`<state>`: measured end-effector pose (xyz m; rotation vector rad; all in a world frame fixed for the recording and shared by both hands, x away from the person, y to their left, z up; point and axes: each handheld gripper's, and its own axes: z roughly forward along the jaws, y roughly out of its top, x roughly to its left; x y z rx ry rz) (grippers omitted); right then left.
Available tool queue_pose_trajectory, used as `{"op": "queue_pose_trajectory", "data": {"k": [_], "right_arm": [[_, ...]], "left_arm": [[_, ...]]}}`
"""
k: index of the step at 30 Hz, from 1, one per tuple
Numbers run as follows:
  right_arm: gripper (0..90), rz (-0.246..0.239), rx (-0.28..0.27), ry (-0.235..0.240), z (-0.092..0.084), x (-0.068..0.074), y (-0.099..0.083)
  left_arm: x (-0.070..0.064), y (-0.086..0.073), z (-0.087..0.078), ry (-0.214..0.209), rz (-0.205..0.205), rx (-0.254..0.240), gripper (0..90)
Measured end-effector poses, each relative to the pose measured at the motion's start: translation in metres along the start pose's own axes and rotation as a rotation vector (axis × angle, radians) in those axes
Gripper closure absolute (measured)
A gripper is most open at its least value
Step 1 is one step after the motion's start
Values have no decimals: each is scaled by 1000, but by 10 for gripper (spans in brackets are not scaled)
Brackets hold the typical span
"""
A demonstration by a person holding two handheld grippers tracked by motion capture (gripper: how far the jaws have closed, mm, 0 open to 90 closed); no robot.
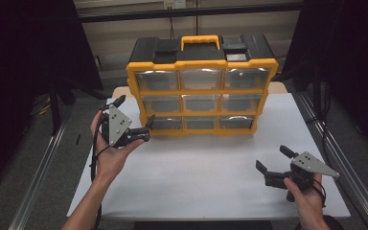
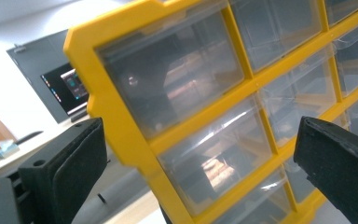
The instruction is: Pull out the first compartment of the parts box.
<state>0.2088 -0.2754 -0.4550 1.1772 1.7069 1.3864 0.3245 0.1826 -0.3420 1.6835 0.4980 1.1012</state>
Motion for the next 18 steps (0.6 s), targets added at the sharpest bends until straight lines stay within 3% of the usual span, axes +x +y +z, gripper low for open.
{"op": "queue_pose_trajectory", "data": {"k": [4,5,6,11,16,18], "right_arm": [[0,-4,0,4,0,0,0],[0,-4,-1,4,0,0,0],[0,-3,0,5,0,0,0],[0,-3,0,4,0,0,0],[0,-3,-1,0,-1,1,0],[0,-3,-1,-1,-1,1,0]], "left_arm": [[-1,6,4,37,87,0,28],[-1,6,4,37,87,0,27],[-1,9,6,56,134,4,23],[-1,12,10,62,198,10,31],[3,18,12,91,336,8,41],[5,21,12,102,371,8,43]]}}
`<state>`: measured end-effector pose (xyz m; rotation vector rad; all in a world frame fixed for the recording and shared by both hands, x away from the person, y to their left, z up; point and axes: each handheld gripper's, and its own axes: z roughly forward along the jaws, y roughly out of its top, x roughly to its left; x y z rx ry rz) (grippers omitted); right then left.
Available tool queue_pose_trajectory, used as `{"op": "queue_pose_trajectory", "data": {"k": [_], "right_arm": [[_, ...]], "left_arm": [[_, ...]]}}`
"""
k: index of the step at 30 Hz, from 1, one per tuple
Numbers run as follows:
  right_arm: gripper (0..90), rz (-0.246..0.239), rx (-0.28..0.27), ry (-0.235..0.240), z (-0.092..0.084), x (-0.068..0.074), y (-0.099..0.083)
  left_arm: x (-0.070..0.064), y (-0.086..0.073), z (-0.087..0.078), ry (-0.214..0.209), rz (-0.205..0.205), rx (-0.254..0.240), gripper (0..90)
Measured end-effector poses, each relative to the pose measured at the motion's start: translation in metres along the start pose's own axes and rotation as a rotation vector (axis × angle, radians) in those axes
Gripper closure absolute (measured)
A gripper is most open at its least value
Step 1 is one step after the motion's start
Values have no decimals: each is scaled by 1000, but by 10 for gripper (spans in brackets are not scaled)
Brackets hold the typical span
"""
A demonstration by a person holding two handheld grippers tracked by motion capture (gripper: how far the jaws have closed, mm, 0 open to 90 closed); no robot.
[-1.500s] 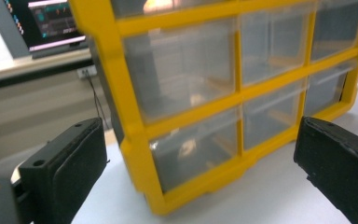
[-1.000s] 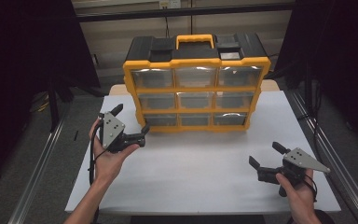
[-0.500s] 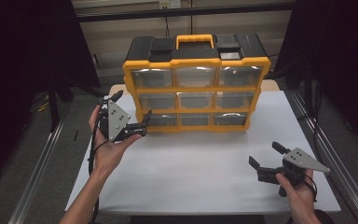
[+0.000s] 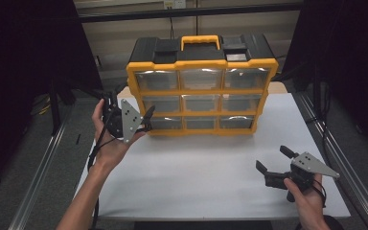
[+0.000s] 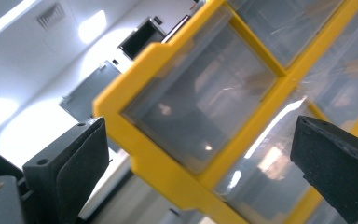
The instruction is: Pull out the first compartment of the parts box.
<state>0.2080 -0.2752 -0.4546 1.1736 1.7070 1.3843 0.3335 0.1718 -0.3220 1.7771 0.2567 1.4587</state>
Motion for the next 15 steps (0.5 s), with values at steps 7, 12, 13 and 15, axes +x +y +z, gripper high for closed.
{"op": "queue_pose_trajectory", "data": {"k": [7,12,13,15], "right_arm": [[0,-1,2,4,-1,0,0],[0,-2,3,2,-1,0,0],[0,-2,2,2,-1,0,0],[0,-1,3,1,-1,0,0]], "left_arm": [[1,6,5,15,104,3,55],[2,10,8,33,212,15,63],[2,10,9,32,220,17,63],[2,11,10,32,227,17,66]]}}
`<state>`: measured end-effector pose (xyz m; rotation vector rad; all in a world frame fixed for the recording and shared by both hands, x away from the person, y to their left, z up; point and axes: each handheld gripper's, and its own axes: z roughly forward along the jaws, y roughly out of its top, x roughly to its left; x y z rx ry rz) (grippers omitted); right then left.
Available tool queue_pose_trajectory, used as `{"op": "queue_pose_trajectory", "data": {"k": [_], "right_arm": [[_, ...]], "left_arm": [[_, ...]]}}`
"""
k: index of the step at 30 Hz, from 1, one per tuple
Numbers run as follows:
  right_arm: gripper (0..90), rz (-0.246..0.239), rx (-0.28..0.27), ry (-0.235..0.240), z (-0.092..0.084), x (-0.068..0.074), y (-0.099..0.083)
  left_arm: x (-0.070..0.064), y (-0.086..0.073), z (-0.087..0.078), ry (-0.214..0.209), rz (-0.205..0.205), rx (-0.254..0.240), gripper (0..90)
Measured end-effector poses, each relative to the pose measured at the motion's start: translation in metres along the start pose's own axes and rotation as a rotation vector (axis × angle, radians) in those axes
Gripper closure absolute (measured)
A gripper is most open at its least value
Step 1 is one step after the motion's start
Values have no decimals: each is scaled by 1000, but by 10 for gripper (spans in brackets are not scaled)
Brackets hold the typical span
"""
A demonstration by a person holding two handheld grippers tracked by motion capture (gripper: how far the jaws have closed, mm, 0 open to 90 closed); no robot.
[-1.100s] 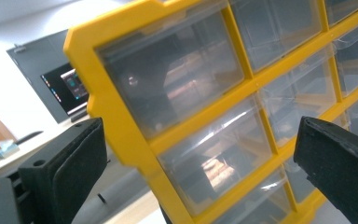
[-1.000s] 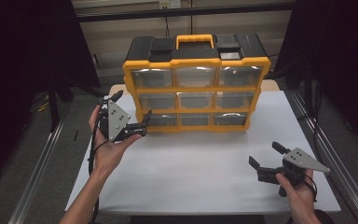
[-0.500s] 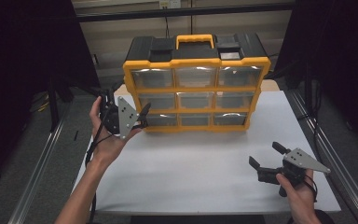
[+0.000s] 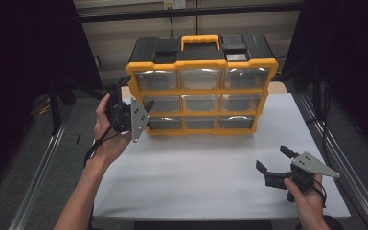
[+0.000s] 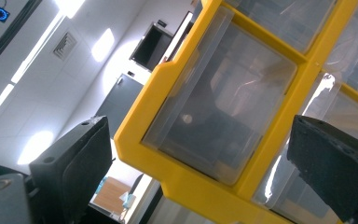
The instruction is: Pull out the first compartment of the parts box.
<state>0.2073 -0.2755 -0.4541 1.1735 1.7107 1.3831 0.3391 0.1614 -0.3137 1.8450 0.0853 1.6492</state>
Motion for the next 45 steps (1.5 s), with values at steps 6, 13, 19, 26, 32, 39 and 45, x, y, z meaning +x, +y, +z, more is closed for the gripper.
{"op": "queue_pose_trajectory", "data": {"k": [6,13,19,26,32,39,45], "right_arm": [[0,2,1,1,0,0,0],[0,1,-6,-5,0,0,0],[0,-2,-4,-1,0,0,0],[0,0,-6,-4,0,0,0],[0,0,-2,2,0,0,0],[0,-1,-4,-1,0,-1,0],[0,-1,-1,5,0,0,0]], "left_arm": [[1,1,3,2,69,-1,90],[-1,6,8,25,201,24,117],[-2,11,13,35,304,56,159],[-6,7,20,31,361,89,209],[-8,3,25,56,399,120,295],[-10,2,28,40,436,133,449],[-8,-1,32,43,438,144,468]]}}
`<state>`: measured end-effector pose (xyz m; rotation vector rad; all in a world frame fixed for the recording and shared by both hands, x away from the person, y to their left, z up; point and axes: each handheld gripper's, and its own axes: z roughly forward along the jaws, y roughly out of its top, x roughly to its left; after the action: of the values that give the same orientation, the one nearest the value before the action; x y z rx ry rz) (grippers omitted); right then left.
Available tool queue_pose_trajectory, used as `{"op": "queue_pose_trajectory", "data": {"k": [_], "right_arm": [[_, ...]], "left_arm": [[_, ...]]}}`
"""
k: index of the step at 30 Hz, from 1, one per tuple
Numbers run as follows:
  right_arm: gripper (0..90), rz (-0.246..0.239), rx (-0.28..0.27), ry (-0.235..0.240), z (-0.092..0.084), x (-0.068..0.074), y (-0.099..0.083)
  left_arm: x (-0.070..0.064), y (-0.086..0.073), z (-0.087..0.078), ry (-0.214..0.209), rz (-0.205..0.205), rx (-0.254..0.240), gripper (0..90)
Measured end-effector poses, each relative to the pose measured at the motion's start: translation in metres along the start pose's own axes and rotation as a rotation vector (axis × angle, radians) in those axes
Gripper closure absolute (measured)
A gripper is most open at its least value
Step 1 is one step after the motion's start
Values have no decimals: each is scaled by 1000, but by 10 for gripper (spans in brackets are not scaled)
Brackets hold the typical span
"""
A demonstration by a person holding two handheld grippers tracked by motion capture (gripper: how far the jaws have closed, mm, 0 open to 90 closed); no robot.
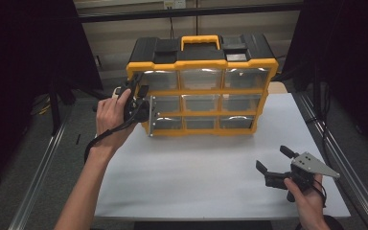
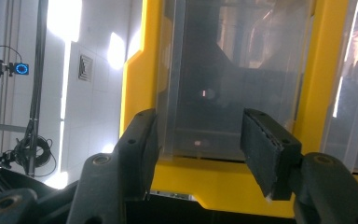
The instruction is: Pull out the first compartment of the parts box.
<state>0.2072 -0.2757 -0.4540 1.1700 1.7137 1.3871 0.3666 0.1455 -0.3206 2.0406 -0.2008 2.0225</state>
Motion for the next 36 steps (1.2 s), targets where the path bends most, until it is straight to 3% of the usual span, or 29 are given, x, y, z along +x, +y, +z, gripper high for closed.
{"op": "queue_pose_trajectory", "data": {"k": [6,10,18,23,36], "right_arm": [[0,-1,0,5,0,0,0],[0,0,-2,3,-1,0,0],[0,1,-1,3,0,1,0],[0,0,-2,4,-1,1,0],[0,-2,2,9,0,1,0]], "left_arm": [[0,-2,4,-2,3,2,467],[1,0,4,12,35,19,475],[1,1,4,46,50,25,614],[2,2,3,68,82,44,677],[1,3,4,117,77,45,815]]}}
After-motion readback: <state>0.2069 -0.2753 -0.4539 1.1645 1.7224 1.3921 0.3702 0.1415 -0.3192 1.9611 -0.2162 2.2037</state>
